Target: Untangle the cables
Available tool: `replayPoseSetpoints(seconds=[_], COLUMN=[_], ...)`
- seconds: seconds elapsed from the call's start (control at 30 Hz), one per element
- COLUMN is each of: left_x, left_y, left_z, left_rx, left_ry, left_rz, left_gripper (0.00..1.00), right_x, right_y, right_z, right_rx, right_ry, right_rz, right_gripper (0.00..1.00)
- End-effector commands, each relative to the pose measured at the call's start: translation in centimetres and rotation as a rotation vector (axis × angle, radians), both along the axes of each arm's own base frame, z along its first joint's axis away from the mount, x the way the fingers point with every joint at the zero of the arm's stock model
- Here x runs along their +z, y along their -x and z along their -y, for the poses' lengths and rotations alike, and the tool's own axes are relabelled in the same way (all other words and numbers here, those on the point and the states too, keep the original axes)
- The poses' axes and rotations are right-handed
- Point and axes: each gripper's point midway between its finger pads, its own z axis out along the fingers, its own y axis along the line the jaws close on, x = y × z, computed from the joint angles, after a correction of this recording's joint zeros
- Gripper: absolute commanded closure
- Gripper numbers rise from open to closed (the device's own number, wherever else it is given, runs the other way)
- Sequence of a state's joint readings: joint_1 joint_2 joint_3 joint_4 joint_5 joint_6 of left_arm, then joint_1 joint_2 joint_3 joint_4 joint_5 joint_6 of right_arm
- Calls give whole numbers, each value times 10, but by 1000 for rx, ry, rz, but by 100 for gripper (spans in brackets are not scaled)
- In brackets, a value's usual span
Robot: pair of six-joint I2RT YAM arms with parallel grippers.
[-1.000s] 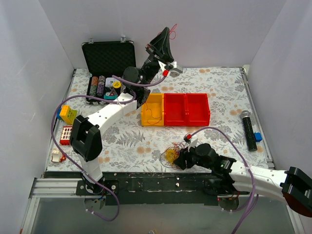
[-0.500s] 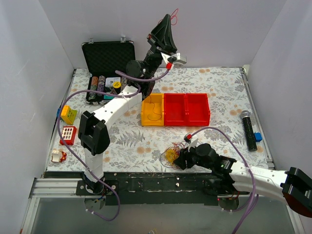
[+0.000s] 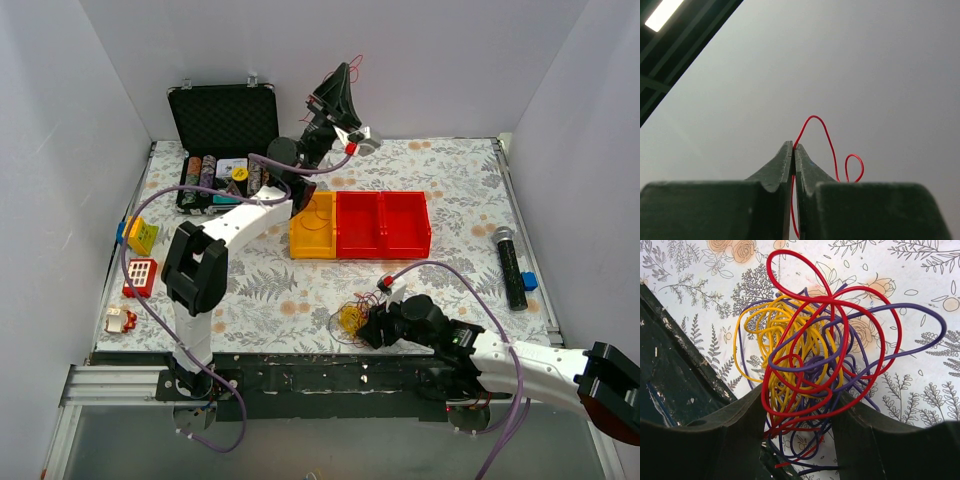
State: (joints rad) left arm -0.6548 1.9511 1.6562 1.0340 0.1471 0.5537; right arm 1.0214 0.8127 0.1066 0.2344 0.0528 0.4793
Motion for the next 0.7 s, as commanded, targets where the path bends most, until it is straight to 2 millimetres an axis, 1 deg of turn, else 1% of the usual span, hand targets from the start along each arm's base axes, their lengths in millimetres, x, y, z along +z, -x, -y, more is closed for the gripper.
replayPoseSetpoints(seconds=[0.0,0.13,0.17,0.2,0.27,0.37,0.43,0.53,0.6,0.67], left_x=[-6,-39,-45,-57,-76,-92,-100,-105,-121,-138], left_y=[10,14,14,12,14,14,13,9,9,12], left_z=[-17,-26,-32,-36,-38,-41,-33,-23,-14,-9], left_rx=[17,-18,-17,-9,-52,-104,-161,-204,-223,-233], left_ry=[33,45,76,102,151,244,300,360,356,379], left_rz=[-12,-191,-249,-321,-477,-672,-806,-954,-1075,-1176], left_gripper=[100,100,100,100,100,100,100,100,100,100], right_x=[2,3,3,3,2,2,3,3,3,4], right_y=[-4,-5,-5,-5,-5,-5,-5,-6,-6,-7], right_z=[1,1,1,0,-1,-3,-4,-5,-4,-4], right_rx=[-23,-29,-28,-25,-21,-15,-14,-15,-18,-26], right_ry=[-5,-12,-8,-4,4,4,3,4,4,2], right_rz=[8,11,11,10,6,5,4,2,2,5], right_gripper=[41,41,41,41,41,41,41,41,41,41])
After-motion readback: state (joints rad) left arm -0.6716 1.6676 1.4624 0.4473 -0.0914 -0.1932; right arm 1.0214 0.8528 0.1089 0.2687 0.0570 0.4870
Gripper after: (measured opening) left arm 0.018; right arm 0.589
